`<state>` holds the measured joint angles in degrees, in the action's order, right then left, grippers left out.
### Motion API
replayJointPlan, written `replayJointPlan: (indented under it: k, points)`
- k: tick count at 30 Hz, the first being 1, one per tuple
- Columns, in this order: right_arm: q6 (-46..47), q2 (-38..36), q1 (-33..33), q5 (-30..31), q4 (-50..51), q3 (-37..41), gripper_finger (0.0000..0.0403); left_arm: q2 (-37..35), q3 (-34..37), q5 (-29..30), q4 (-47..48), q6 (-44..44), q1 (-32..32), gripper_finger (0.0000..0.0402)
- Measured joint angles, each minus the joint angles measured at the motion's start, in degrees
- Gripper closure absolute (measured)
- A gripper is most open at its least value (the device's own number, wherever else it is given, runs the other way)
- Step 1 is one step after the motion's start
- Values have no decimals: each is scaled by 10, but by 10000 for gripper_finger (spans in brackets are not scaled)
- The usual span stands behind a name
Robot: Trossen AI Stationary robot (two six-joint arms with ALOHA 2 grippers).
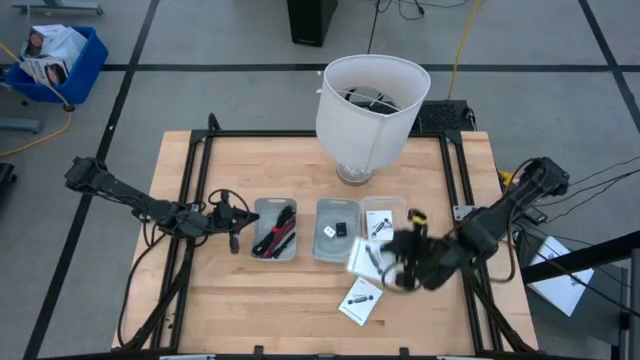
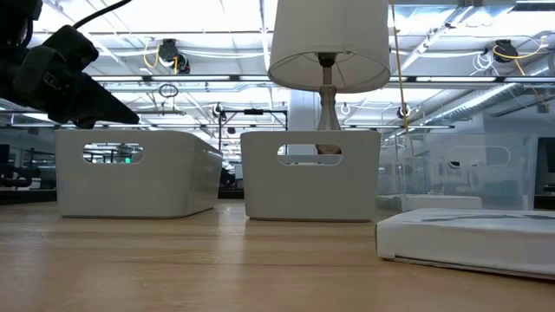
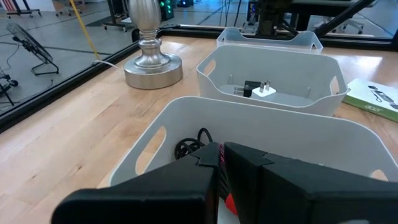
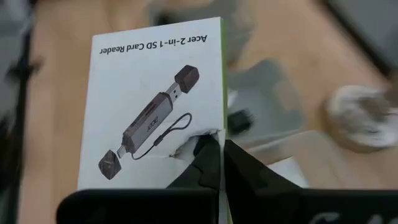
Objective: Pick and place items into bin
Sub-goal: Put the bottom white card reader box into the transparent bin
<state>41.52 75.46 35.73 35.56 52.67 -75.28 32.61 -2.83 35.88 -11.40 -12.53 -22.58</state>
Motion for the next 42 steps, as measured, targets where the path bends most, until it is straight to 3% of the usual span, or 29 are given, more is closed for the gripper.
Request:
replayJointPlan:
  k: [4,7,11,15,22,27,42]
  points:
    - [95,-29,-37,94,12,0,402,0,0,0,0,0,0,371]
    - [159,-39,-73,108,32,0,402,0,0,0,0,0,0,371]
    - [269,-36,-127,40,85,1,402,0,0,0,-2,-1,0,371]
    - [322,-28,-162,-19,97,34,403,0,0,0,-7,-1,0,371]
    - [403,-28,-196,-116,5,152,403,0,0,0,-7,-1,0,371]
    - [449,-29,-196,-150,-49,214,403,0,0,0,-7,-1,0,371]
    - [554,-29,-173,-164,26,233,403,0,0,0,-9,2,0,371]
